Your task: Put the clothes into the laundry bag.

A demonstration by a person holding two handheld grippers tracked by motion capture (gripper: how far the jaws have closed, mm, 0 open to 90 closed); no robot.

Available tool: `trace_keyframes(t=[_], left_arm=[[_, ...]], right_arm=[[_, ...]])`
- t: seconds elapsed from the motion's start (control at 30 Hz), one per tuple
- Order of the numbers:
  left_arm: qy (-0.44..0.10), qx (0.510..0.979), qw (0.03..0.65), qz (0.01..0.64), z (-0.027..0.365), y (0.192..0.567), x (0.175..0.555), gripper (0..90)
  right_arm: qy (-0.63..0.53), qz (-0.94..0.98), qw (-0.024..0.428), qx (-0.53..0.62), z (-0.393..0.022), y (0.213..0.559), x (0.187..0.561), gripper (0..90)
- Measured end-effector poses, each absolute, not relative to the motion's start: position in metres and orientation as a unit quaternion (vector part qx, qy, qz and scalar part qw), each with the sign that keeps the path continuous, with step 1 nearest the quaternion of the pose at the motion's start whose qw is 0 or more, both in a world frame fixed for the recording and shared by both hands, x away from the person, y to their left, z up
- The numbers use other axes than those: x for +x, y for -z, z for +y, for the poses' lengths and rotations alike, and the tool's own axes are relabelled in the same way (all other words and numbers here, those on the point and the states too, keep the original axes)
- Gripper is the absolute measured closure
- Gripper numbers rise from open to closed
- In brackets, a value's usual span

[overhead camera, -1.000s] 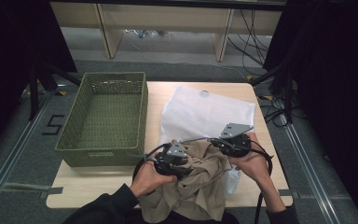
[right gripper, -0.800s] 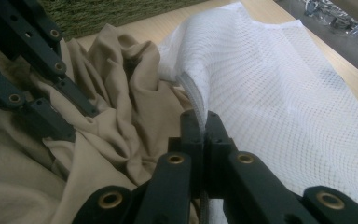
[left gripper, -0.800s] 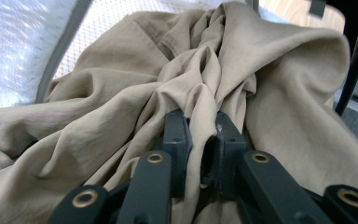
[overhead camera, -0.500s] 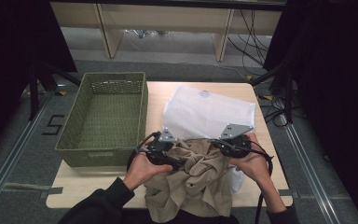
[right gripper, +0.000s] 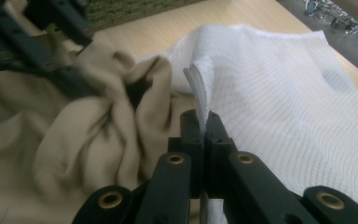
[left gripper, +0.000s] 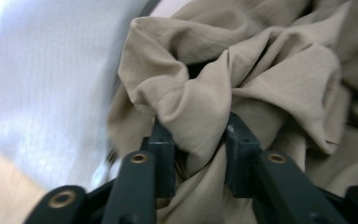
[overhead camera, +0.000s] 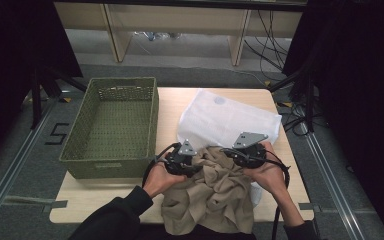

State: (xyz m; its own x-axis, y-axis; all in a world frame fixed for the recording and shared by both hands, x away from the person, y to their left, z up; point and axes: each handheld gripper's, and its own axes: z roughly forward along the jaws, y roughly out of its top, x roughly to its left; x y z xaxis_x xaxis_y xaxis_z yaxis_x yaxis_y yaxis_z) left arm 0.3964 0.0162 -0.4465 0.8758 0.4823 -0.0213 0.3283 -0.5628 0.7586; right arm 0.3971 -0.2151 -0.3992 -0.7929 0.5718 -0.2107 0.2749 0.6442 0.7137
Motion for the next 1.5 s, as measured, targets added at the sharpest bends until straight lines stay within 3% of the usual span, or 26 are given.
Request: trace_keyframes(t=[0.27,0.4,0.57,0.63,0.7,0.83,0.97,1.2,1.4,1.5], left_arm=[[-0.095,0.881,0.406,0.225,-0.002,0.445,0.409,76.1],[-0.102,0.866,0.393,0.293,-0.005,0.459,0.431,76.8],[-0.157,0.854,0.376,0.323,0.002,0.459,0.440,77.0],[-0.141,0.844,0.387,0.345,0.008,0.460,0.444,76.5],[-0.114,0.828,0.406,0.370,0.016,0.460,0.443,71.1],[-0.115,0.816,0.422,0.377,0.037,0.440,0.420,43.4],[-0.073,0.836,0.412,0.356,0.054,0.429,0.394,25.9],[-0.019,0.857,0.395,0.330,0.065,0.463,0.380,16.1],[0.031,0.863,0.415,0.286,0.038,0.463,0.360,15.3],[0.017,0.876,0.407,0.259,0.022,0.464,0.351,15.2]], right_arm=[[-0.359,0.881,0.219,0.219,-0.209,0.389,0.392,90.0],[-0.367,0.877,0.222,0.216,-0.212,0.385,0.391,90.0],[-0.362,0.880,0.222,0.214,-0.215,0.381,0.385,90.0],[-0.361,0.881,0.222,0.210,-0.216,0.380,0.383,90.0],[-0.360,0.883,0.220,0.206,-0.216,0.381,0.381,90.0],[-0.353,0.887,0.217,0.204,-0.218,0.385,0.379,90.0],[-0.349,0.889,0.215,0.206,-0.218,0.389,0.380,90.0],[-0.347,0.890,0.210,0.209,-0.217,0.390,0.378,90.0],[-0.345,0.892,0.204,0.209,-0.216,0.393,0.380,90.0],[-0.343,0.891,0.206,0.214,-0.217,0.393,0.380,90.0]])
